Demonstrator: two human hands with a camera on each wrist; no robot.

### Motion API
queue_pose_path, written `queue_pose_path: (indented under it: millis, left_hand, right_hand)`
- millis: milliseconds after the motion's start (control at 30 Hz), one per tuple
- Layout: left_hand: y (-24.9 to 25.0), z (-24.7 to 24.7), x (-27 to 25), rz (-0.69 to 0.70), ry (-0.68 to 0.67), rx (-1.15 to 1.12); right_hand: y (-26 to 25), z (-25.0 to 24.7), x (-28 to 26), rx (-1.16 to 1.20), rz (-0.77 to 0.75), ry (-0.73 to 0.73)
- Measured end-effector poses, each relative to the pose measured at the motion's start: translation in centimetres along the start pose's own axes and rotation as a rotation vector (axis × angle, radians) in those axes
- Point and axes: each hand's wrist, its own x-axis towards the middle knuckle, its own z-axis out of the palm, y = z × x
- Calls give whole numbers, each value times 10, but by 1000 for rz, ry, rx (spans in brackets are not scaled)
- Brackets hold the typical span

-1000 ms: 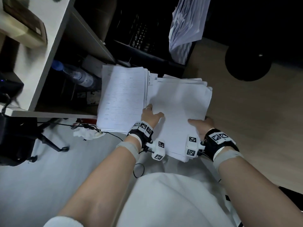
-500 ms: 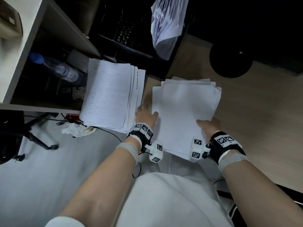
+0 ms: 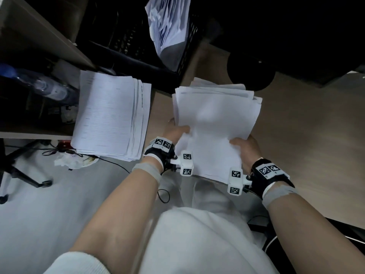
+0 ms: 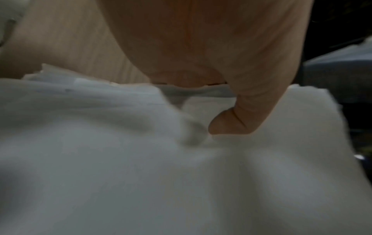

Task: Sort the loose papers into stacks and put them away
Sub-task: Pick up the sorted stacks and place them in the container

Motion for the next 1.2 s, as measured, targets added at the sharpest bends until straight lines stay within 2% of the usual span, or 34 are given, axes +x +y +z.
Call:
queue_pose_path:
  millis: [100,267,433,500,633,733,1000,1133,1200]
  left_hand:
    - [32,16,-24,120,-8,15]
    - [90,22,-63,288,170,-62]
    - [117,24,-98,563,235,-254]
    - [116,25,-106,648,212,-239]
    - [112,19,-105,591,87,-94]
    - [119,19,-94,545,90,-48]
    - [146,13,-69,536,0,-76]
    - [164,21,-68,427,99,-305]
    - [175,24,-67,430,156,-376]
  right_hand:
    - [-21,-3,-3,-60,-68,51]
    - [-84,-9,-14,5,-219,138]
    - [-124,-24,-22,53,-376,40]
    - [-126,-28,-22,49,-394,20]
    - [-117,-26,-9,-96,-319,44]
    - [-122,-16,-6,-182,-300,29]
    - [-128,-2,3,-98,-262,73]
    - [-139,15,-4,-36,-235,141]
    - [-147,24,-14,26,-267,174]
